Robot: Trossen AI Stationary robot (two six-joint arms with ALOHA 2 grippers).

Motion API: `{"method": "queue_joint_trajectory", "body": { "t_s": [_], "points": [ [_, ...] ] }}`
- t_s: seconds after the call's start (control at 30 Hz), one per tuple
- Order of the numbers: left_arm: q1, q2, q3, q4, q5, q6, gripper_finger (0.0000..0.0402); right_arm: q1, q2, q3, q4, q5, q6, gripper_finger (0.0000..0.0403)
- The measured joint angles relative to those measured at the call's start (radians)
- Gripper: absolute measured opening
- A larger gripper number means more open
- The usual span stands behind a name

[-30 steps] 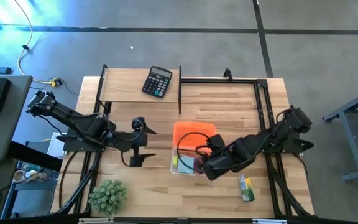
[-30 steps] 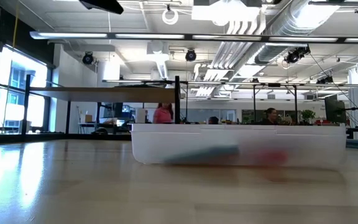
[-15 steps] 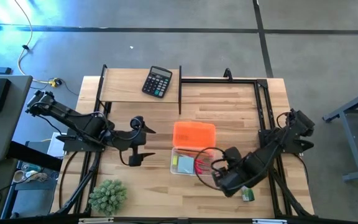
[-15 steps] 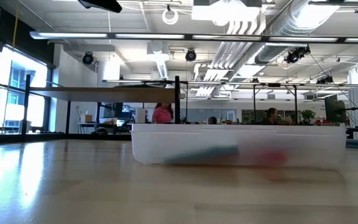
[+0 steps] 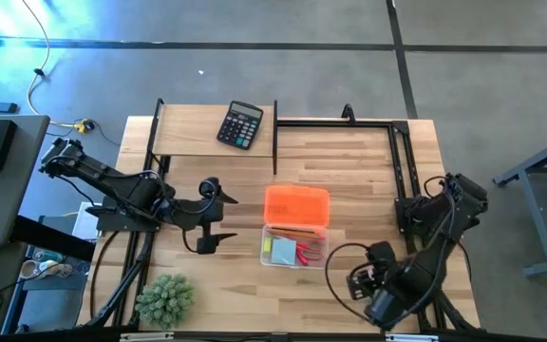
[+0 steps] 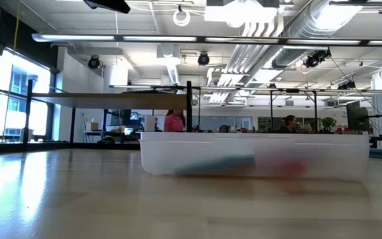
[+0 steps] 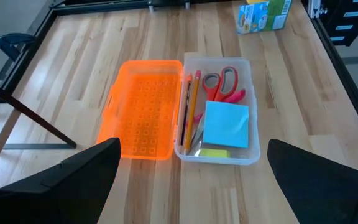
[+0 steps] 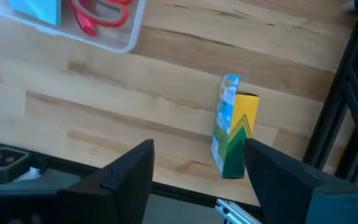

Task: Pack school essentials
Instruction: Put the crayons box into the supply box

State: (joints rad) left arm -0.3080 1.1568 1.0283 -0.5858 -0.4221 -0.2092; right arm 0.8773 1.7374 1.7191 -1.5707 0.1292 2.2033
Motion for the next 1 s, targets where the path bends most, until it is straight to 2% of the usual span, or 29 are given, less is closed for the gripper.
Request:
{"method": "queue_joint_trajectory", "body": {
  "t_s": [0.4,0.6,0.8,1.0],
  "points": [
    [0.0,0.0,0.0,0.014,0.0,-0.024,0.0397,0.048,0.017,-0.006,0.002,0.022,-0.032,0.0238],
    [0.0,0.001,0.0,0.015,0.0,-0.03,0.0397,0.08,-0.018,-0.131,0.016,-0.015,-0.009,0.0238],
    [0.0,0.001,0.0,0.015,-0.005,-0.08,0.0397,0.099,-0.11,-0.255,0.133,-0.007,-0.004,0.0238],
    [0.0,0.001,0.0,0.015,-0.008,-0.129,0.0397,0.106,-0.163,-0.406,0.324,-0.017,-0.005,0.0238]
  ]
}}
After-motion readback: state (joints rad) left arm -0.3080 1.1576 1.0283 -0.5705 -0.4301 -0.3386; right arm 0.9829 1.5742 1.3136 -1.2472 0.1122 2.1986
